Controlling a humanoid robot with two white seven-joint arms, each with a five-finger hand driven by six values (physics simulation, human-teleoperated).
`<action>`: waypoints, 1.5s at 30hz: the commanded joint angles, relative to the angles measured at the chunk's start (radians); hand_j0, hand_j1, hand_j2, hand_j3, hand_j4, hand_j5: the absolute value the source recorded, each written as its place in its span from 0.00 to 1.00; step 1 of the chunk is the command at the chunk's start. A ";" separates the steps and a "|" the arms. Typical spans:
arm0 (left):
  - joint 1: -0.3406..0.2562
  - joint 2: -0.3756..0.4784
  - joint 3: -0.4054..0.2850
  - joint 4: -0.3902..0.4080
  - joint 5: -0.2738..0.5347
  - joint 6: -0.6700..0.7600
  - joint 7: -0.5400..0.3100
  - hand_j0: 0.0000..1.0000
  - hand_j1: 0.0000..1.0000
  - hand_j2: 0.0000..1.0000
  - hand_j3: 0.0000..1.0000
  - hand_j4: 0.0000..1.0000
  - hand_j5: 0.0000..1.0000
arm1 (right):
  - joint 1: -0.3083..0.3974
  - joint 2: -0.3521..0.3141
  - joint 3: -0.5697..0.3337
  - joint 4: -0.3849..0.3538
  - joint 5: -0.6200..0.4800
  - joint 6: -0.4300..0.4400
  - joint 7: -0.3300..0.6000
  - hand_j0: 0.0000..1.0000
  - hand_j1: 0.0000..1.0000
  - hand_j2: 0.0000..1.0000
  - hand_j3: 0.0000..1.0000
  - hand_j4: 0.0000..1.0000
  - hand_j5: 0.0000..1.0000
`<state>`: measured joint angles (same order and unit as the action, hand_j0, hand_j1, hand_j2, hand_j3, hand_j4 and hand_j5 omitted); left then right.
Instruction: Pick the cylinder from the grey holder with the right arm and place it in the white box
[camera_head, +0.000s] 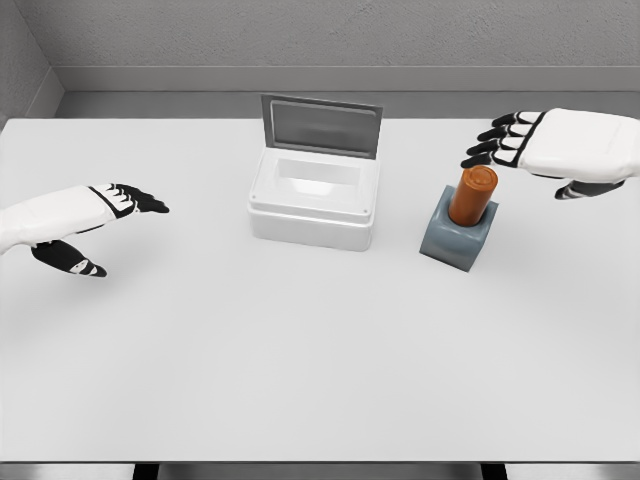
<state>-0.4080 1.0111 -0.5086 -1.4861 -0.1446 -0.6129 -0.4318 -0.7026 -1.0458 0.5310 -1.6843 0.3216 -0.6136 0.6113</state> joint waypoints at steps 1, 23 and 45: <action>0.000 0.001 0.001 0.000 0.007 0.002 -0.001 1.00 1.00 1.00 1.00 1.00 1.00 | -0.002 0.000 0.000 -0.009 -0.004 0.003 0.000 1.00 1.00 1.00 1.00 1.00 1.00; 0.000 0.000 -0.008 -0.008 0.007 0.002 -0.018 1.00 1.00 1.00 1.00 1.00 1.00 | -0.044 0.058 0.092 -0.002 0.000 0.003 0.000 1.00 1.00 1.00 1.00 1.00 1.00; 0.000 0.000 -0.010 -0.009 0.007 0.002 -0.018 1.00 1.00 1.00 1.00 1.00 1.00 | -0.055 0.102 0.113 0.048 0.094 0.003 0.000 1.00 1.00 1.00 1.00 1.00 1.00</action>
<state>-0.4080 1.0096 -0.5185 -1.4954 -0.1449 -0.6130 -0.4501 -0.7578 -0.9459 0.6448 -1.6461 0.4074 -0.6135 0.6113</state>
